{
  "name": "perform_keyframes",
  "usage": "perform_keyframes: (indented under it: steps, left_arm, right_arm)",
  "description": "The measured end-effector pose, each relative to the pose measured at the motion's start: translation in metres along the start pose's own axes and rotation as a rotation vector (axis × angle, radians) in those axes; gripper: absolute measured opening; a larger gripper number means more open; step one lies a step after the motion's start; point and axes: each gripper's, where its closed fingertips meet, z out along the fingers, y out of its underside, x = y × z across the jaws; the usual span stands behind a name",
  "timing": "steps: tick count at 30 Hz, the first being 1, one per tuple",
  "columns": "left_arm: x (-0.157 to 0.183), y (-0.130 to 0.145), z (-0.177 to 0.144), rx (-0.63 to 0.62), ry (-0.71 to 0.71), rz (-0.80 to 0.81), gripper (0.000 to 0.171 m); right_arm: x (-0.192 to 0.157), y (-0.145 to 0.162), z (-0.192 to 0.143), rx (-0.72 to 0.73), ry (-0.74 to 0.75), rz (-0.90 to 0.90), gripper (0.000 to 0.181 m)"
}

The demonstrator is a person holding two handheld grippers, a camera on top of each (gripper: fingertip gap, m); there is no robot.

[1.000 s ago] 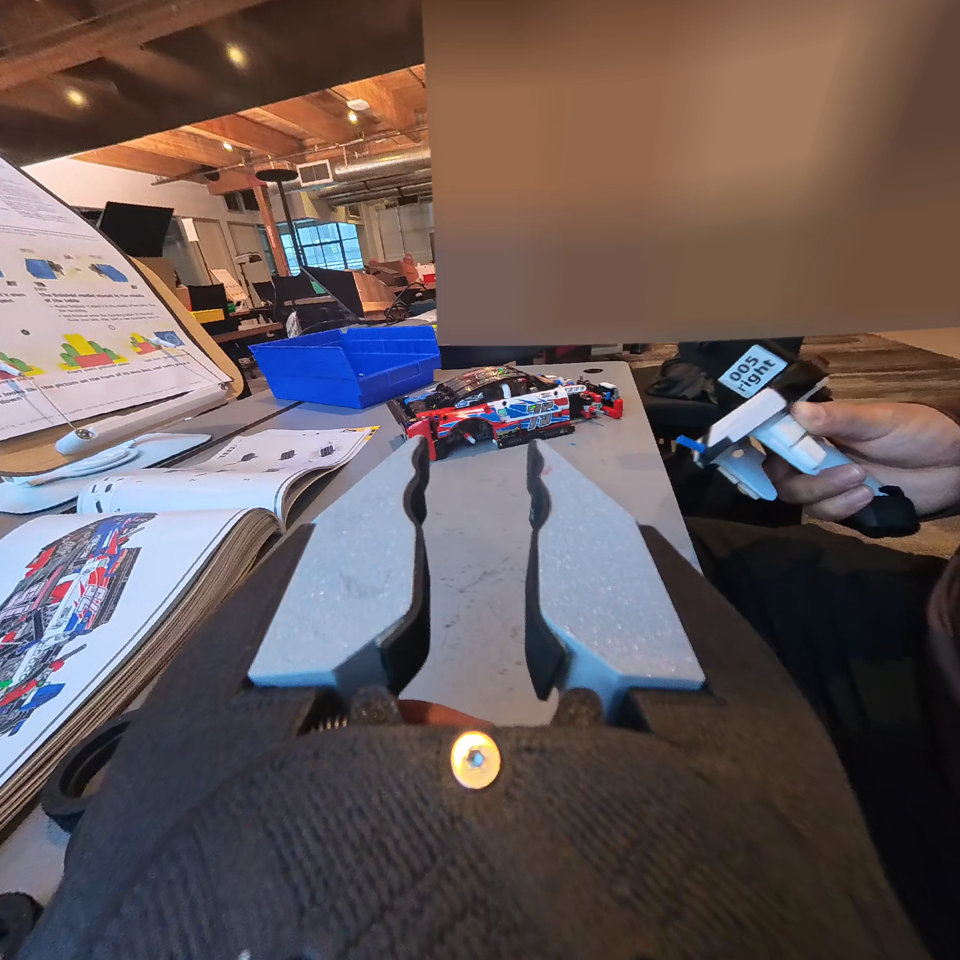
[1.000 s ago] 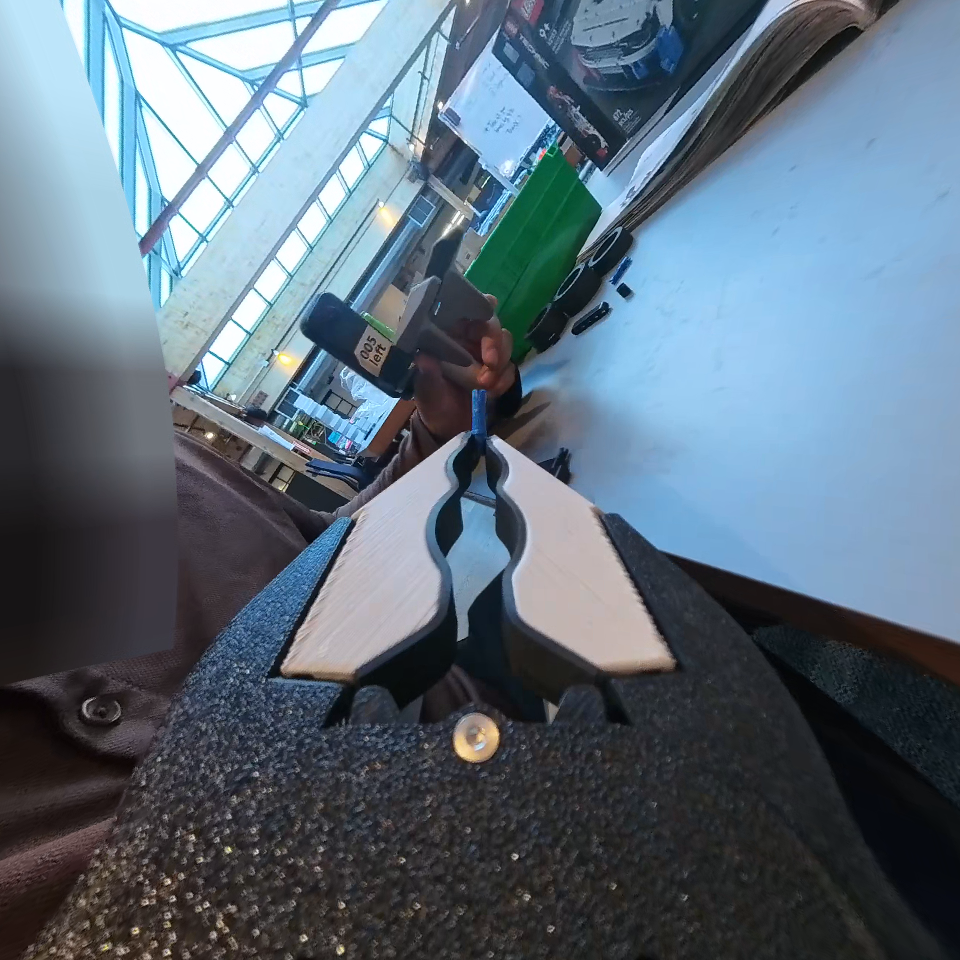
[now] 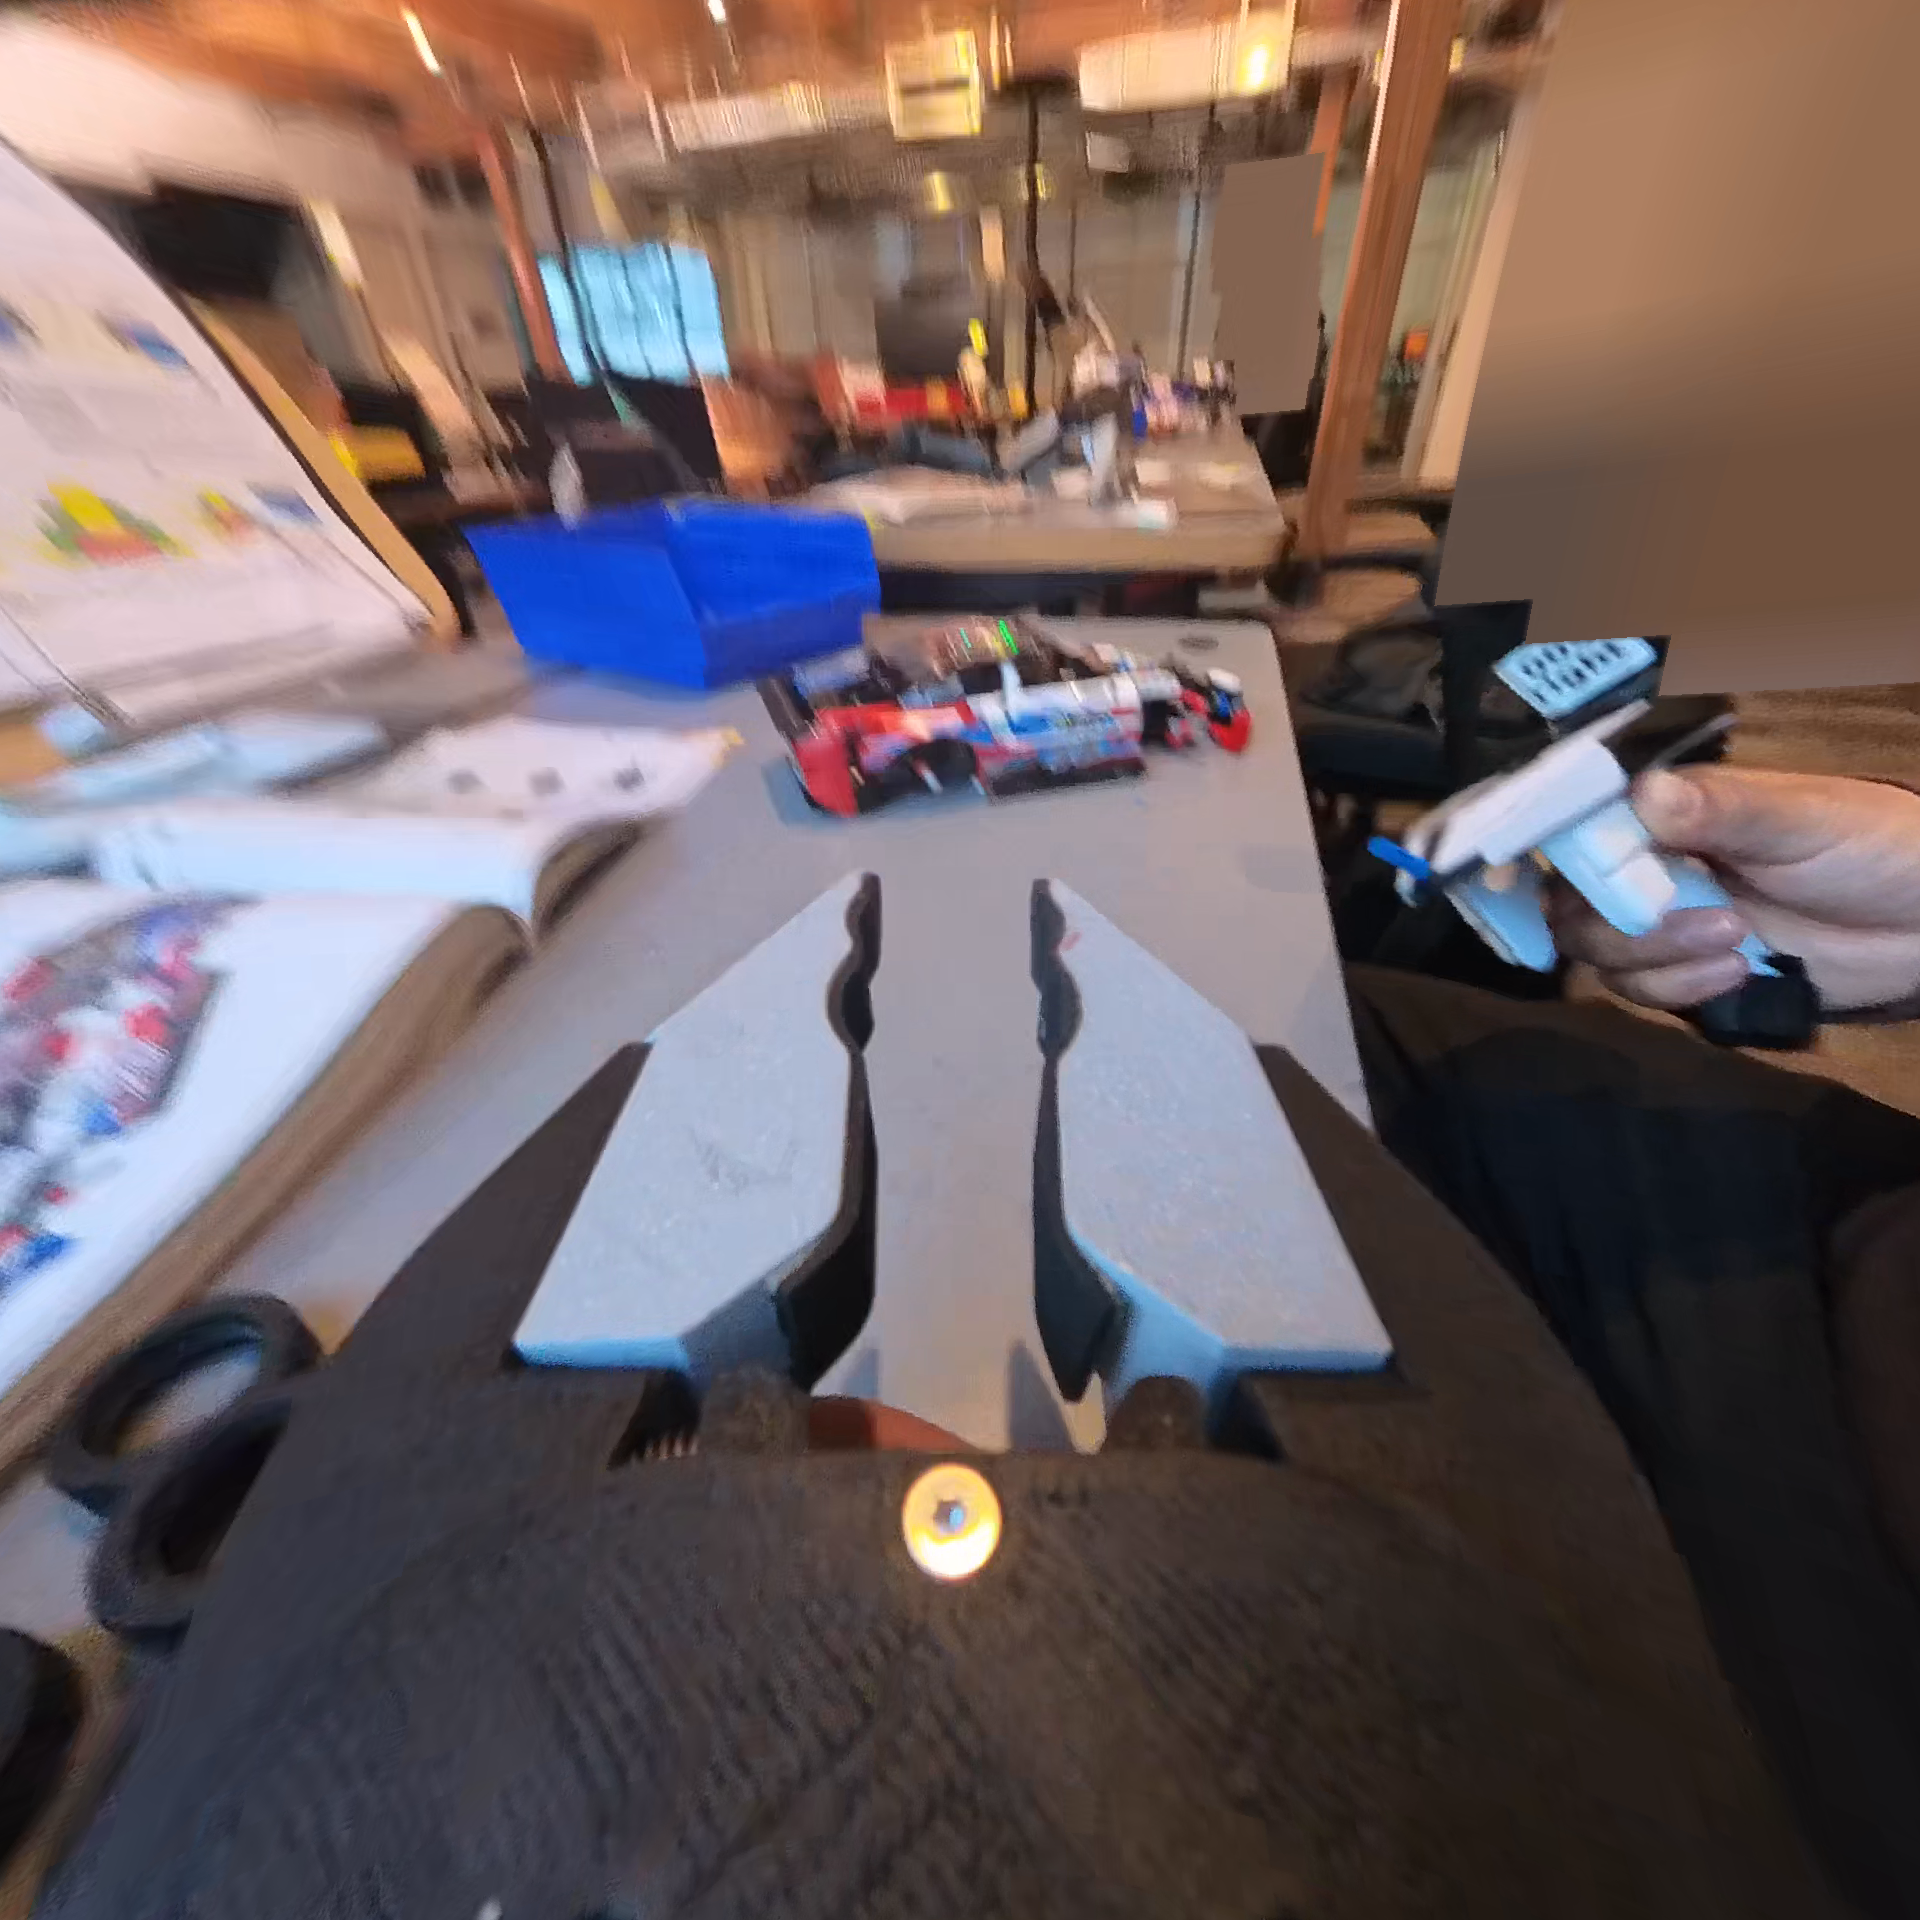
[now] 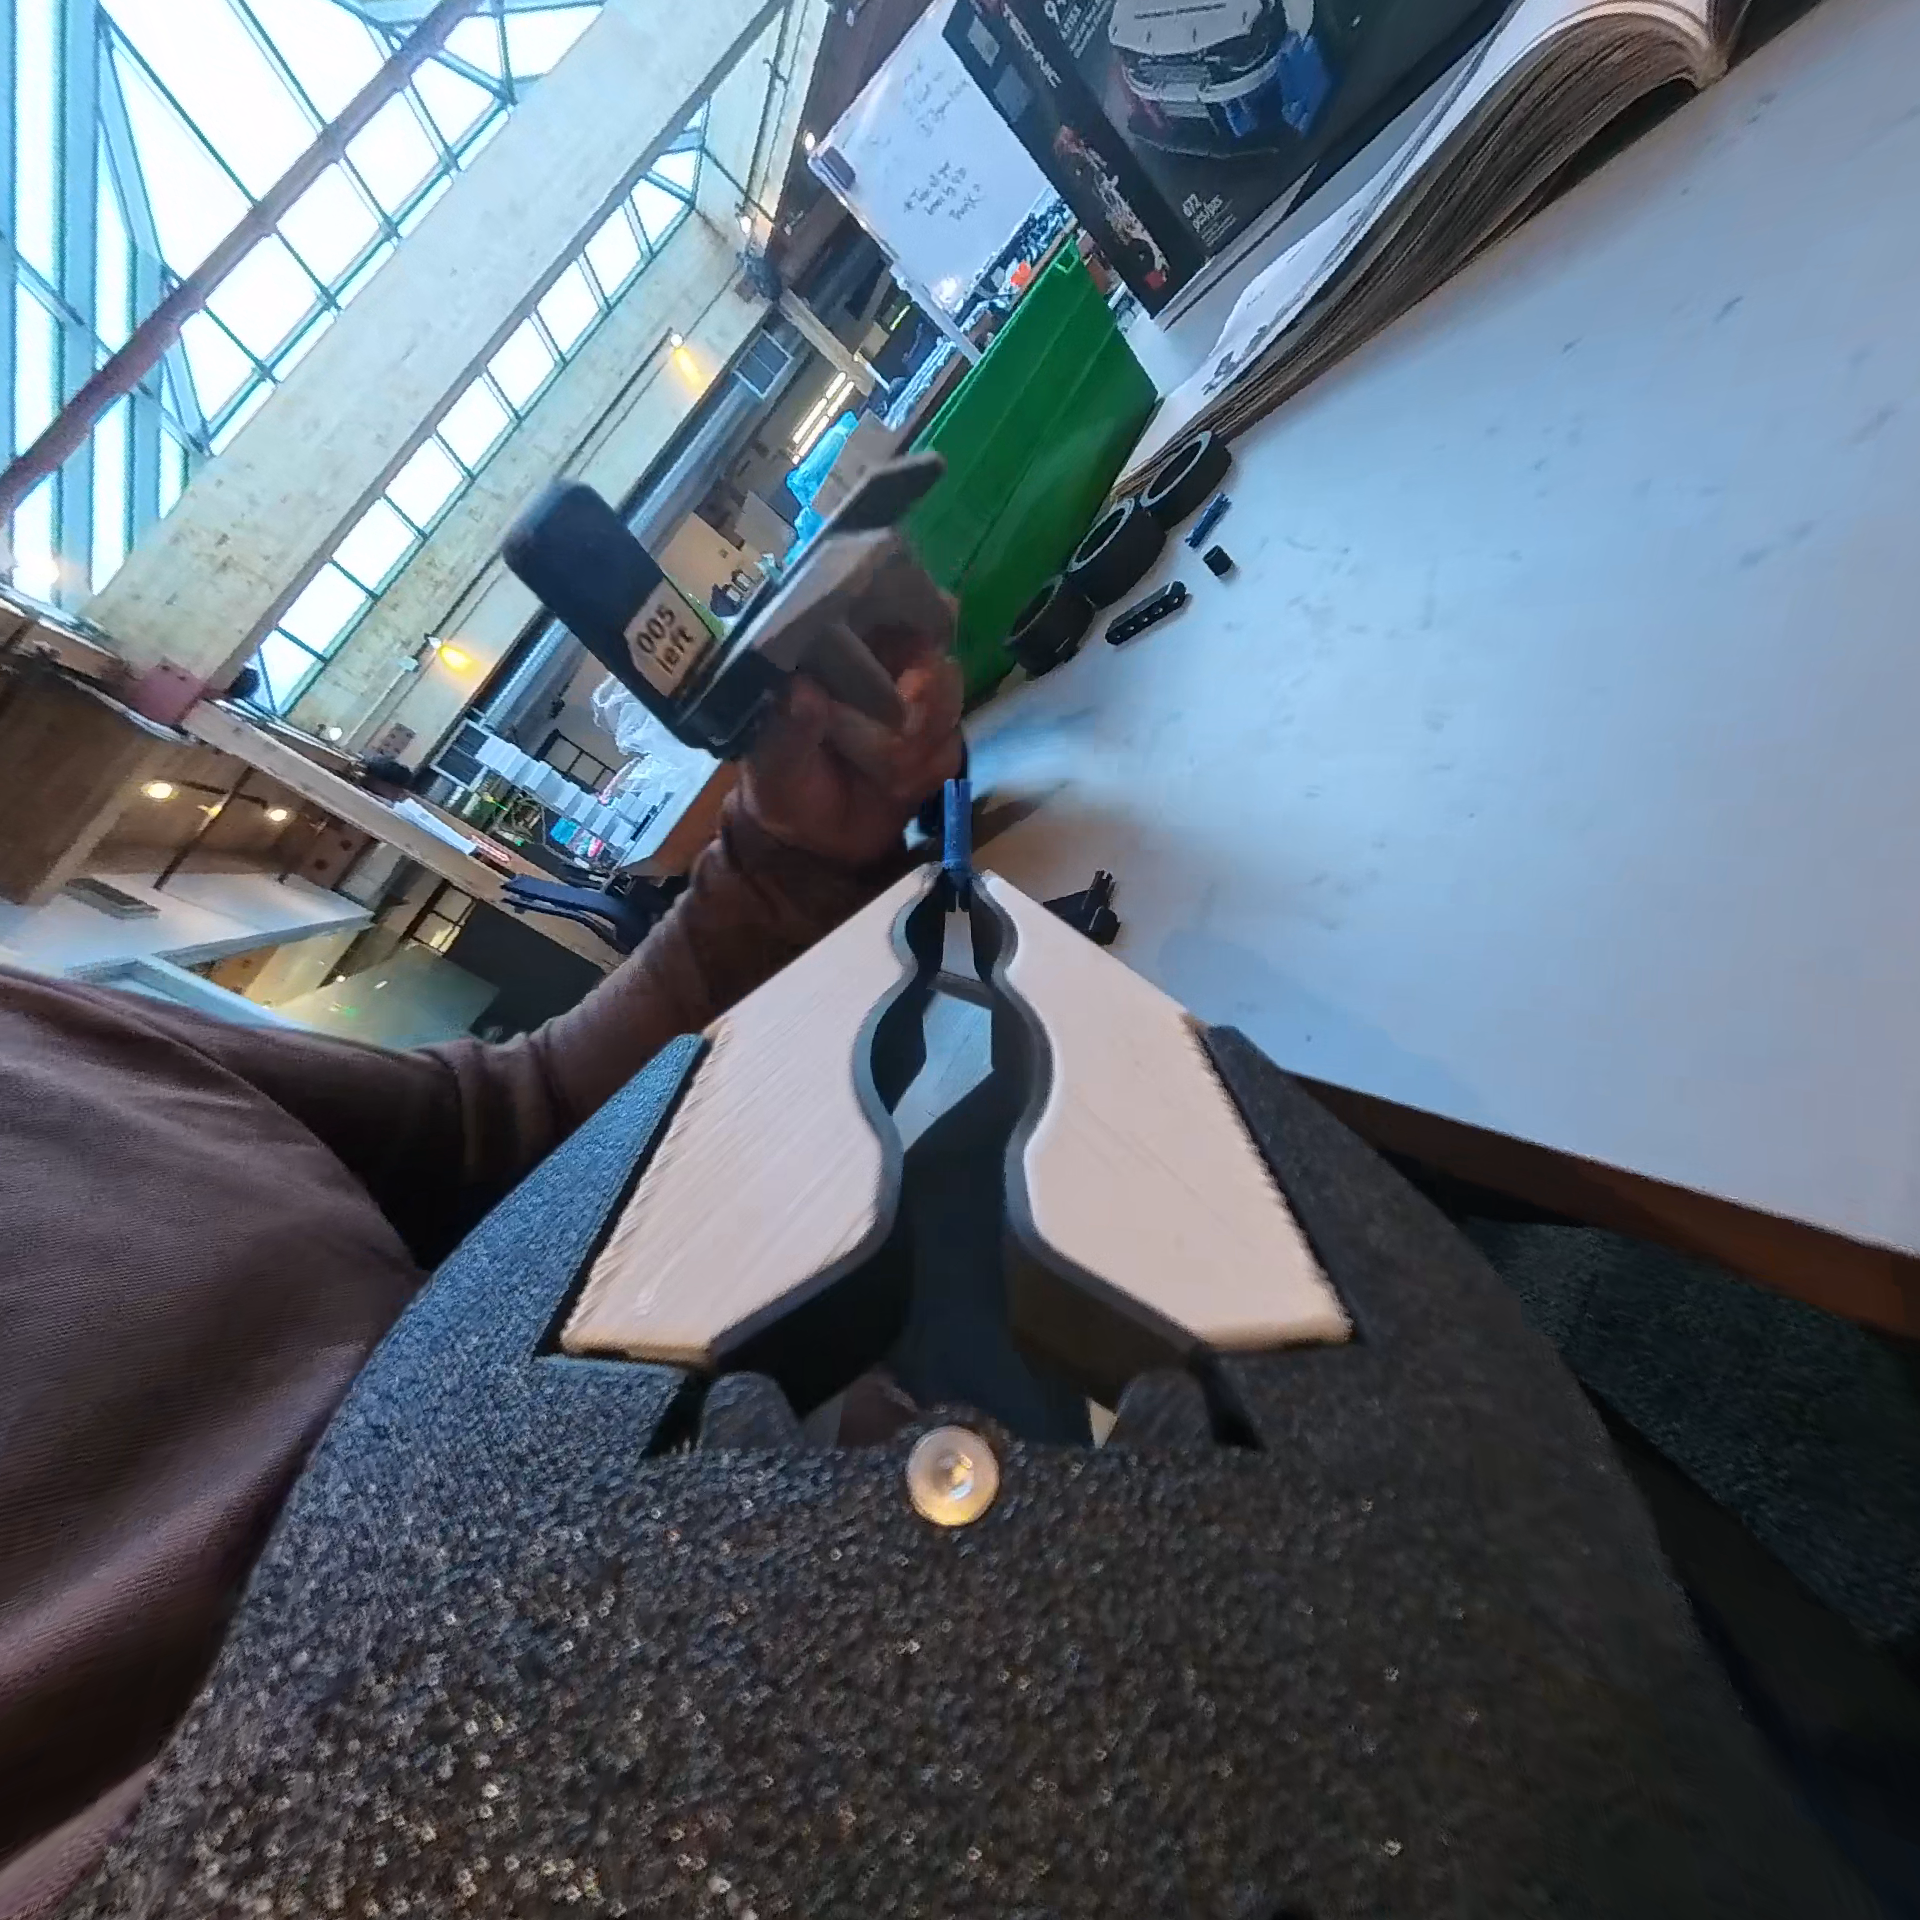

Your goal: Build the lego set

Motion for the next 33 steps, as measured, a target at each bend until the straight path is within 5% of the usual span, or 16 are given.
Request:
perform_keyframes:
  steps: [4, 14, 18, 22, 25, 29, 33]
  left_arm:
    - [0.037, 0.032, 0.003, -0.286, 0.051, -0.160, 0.035]
    - [0.082, 0.081, 0.005, -0.611, 0.039, -0.170, 0.051]
    - [0.079, 0.102, 0.003, -0.742, -0.009, -0.077, 0.042]
    - [0.084, 0.101, 0.005, -0.752, 0.025, -0.085, 0.015]
    - [0.079, 0.101, 0.006, -0.776, 0.034, -0.051, 0.014]
    - [0.060, 0.094, 0.009, -0.801, -0.014, 0.170, 0.014]
    - [0.032, 0.078, 0.015, -0.791, -0.116, 0.806, 0.014]
  right_arm:
    - [-0.002, -0.001, -0.001, 0.000, -0.004, -0.016, 0.004]
    - [-0.017, 0.000, -0.005, -0.004, -0.040, -0.043, 0.004]
    - [-0.017, -0.002, -0.007, 0.004, -0.045, -0.036, 0.004]
    - [-0.019, -0.002, -0.007, 0.001, -0.052, -0.037, 0.004]
    - [-0.019, -0.001, -0.006, -0.003, -0.057, -0.030, 0.004]
    - [-0.019, 0.000, -0.005, -0.006, -0.063, -0.019, 0.004]
    - [-0.018, 0.003, -0.003, -0.034, -0.069, -0.022, 0.004]
